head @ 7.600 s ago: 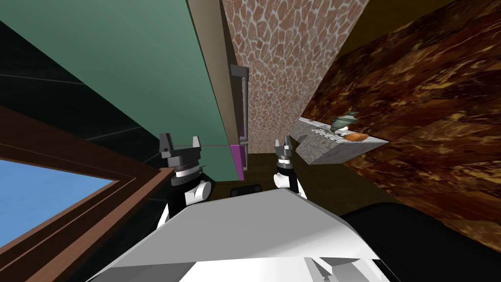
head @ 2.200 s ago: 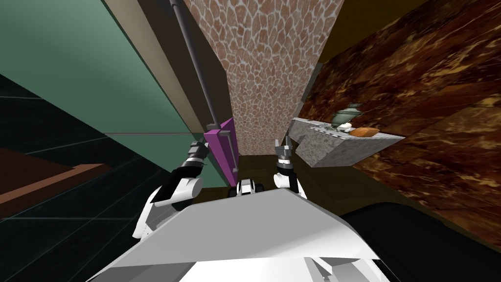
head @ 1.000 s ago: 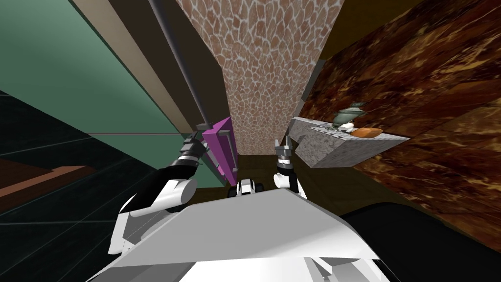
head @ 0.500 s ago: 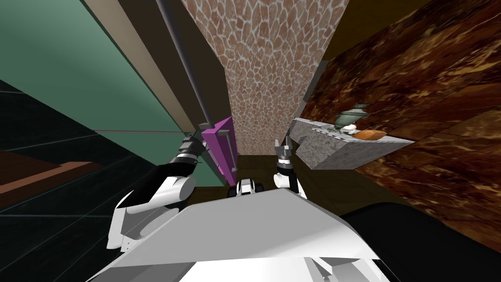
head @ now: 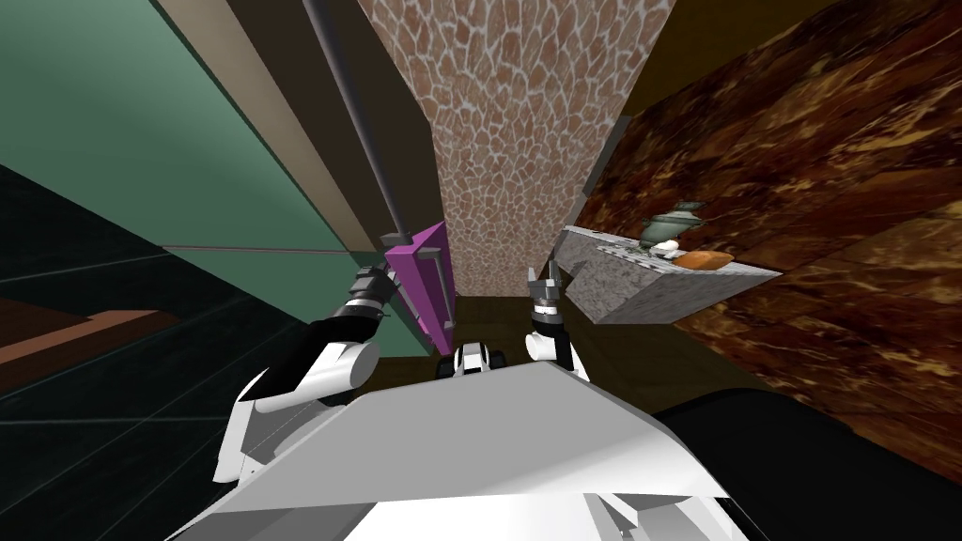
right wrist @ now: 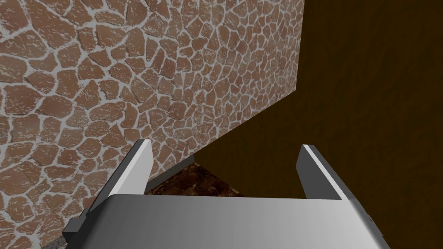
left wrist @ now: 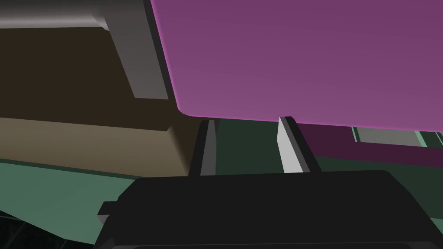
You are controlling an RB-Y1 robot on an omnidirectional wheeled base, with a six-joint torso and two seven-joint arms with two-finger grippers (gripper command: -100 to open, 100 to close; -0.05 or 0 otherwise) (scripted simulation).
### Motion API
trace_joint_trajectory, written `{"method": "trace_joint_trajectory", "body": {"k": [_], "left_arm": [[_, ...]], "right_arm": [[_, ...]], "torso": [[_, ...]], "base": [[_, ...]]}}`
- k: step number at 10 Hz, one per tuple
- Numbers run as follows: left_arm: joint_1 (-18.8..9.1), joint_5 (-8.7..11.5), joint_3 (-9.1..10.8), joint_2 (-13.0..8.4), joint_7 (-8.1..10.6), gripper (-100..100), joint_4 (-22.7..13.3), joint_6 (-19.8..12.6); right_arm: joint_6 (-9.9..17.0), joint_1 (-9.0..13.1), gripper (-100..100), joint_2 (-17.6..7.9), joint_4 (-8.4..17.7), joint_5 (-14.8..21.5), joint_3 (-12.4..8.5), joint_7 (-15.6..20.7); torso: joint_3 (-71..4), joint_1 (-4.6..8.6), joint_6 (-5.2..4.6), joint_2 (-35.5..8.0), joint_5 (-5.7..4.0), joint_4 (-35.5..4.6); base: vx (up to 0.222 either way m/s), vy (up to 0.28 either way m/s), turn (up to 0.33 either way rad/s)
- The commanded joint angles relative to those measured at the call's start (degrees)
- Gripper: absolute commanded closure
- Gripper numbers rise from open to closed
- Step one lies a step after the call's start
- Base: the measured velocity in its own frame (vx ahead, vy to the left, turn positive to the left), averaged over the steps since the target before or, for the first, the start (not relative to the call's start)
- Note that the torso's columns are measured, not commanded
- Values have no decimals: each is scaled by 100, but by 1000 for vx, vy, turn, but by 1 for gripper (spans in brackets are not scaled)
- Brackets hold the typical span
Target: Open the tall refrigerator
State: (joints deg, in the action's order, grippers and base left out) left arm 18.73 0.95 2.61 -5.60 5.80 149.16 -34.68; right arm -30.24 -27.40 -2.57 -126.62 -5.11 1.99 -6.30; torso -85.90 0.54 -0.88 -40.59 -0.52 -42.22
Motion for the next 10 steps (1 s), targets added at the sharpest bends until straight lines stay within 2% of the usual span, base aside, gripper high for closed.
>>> {"method": "trace_joint_trajectory", "body": {"k": [1, 2, 3, 4, 5, 7, 10], "left_arm": [[57, 39, -38, 20, -21, 100, 65, 253], [137, 7, -60, 39, -30, 100, -2, 150], [103, -67, 26, 98, -32, 100, -16, 90], [25, -142, 118, 155, -31, 100, -7, 42], [25, -142, 118, 155, -31, 100, -7, 42], [-132, -292, 302, 269, -28, 100, 12, -53], [-211, -367, 394, 326, -26, 100, 21, -100]], "right_arm": [[0, 0, 0, 0, 0, 0, 0, 0], [0, 0, 0, 0, 0, 0, 0, 0], [0, 0, 0, 0, 0, 0, 0, 0], [0, -1, 0, 2, 0, 0, 1, 0], [0, -1, 0, 3, 0, 0, 2, 0], [0, -1, 0, 3, -1, 0, 3, 0], [0, -1, 0, 4, -1, 0, 3, 0]], "torso": [[10, -7, 11, -14, 4, -2], [18, -12, 16, -26, 6, -5], [38, -18, 32, -52, 13, -7], [60, 14, 48, -75, 13, -5], [69, 33, 41, -86, 8, -4], [49, 16, 25, -66, 0, -12], [24, -6, 15, -36, 4, -4]], "base": [[-17, 6, -3], [-39, 0, 44], [-5, -131, 159], [32, -241, 197], [52, -263, 66], [84, -309, 120], [50, -291, 66]]}}
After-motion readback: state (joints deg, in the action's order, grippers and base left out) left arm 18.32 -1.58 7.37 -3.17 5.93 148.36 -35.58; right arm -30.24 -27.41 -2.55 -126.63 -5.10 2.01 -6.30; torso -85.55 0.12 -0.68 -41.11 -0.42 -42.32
